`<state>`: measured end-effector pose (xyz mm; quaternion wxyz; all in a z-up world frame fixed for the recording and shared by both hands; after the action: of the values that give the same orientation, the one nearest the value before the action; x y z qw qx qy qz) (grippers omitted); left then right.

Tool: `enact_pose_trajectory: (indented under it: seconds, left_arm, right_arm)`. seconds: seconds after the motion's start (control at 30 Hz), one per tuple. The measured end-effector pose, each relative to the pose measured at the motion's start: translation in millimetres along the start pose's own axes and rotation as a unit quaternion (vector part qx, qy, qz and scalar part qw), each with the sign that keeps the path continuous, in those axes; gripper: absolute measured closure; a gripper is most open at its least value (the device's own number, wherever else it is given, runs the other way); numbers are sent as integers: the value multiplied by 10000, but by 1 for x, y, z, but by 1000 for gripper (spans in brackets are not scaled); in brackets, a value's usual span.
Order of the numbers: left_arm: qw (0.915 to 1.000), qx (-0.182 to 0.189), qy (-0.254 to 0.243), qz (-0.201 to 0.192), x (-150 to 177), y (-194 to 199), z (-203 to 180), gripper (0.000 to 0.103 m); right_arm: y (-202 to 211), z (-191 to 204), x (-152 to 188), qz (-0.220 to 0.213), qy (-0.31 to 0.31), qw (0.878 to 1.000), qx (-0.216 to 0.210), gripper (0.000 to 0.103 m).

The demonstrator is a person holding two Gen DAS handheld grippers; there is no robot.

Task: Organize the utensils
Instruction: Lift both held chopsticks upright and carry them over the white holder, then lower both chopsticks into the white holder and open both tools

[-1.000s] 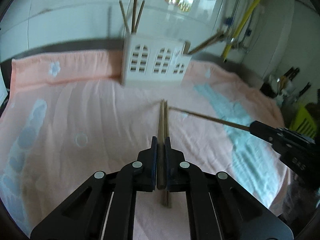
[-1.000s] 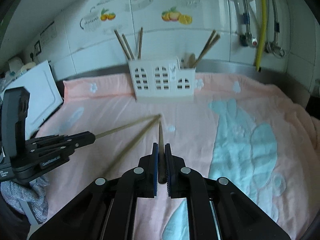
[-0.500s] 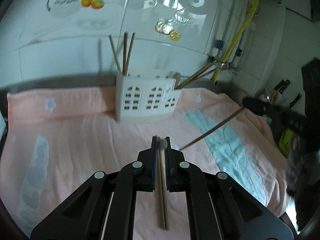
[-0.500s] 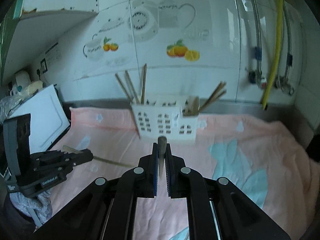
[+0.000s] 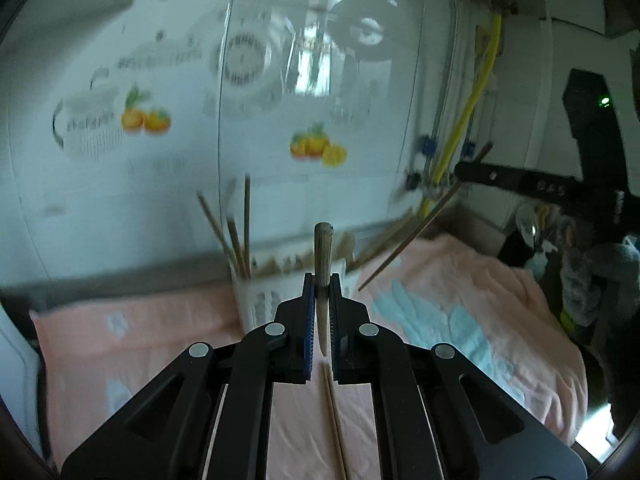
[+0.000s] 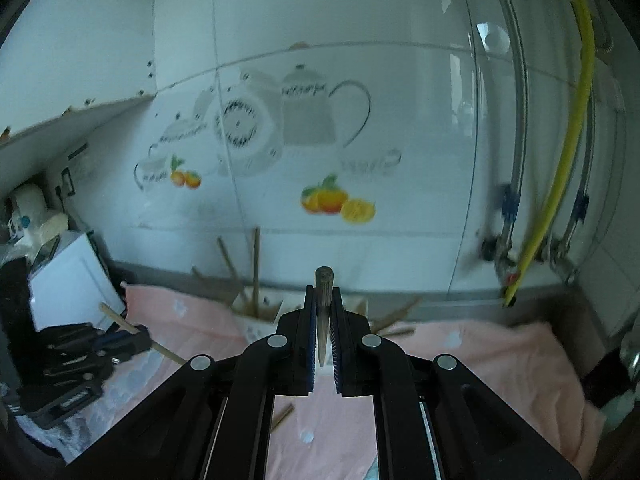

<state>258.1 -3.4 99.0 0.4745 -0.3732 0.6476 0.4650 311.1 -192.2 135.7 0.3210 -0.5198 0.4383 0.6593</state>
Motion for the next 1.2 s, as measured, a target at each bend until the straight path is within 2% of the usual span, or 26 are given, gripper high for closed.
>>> enact_pose_trajectory:
  seconds: [0.17,0.37,0.63,0.9,1.2]
  left_arm:
    - [9993,-177,-142,-311,-42,-8,4,98]
    - [9973,-429,-352,-475,-61,-27,9,98]
    - [9960,-723,-367,-379,-52,-56,25,98]
    - [9970,-733,-247,-49,-33,-76,37,97]
    - [9971,-723,-182,-116,-28,-69,39,94]
  right_arm:
    - [-19,-4,-17,-17,105,9998,144,96]
    - [-40,-10,-19,-1,39,9999,163,96]
    - [-66,-11,-5,234,16,9997,121,96]
    - [-85,-14,16,484,-29,9987,160,96]
    - [-89,-21,24,537,-103,9983,206,93]
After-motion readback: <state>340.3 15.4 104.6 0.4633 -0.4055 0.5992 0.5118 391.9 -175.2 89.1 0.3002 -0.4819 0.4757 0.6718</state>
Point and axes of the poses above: each gripper's, at about its wrist camera, not at the fingertips, and y roughly against the way its jaws point, z to its left, x to its underside, the point moved 5 cm from there along -y, roughly the way its jaws point, and after that the axes turned 12 degrees about -z, right-handed, at the moved point
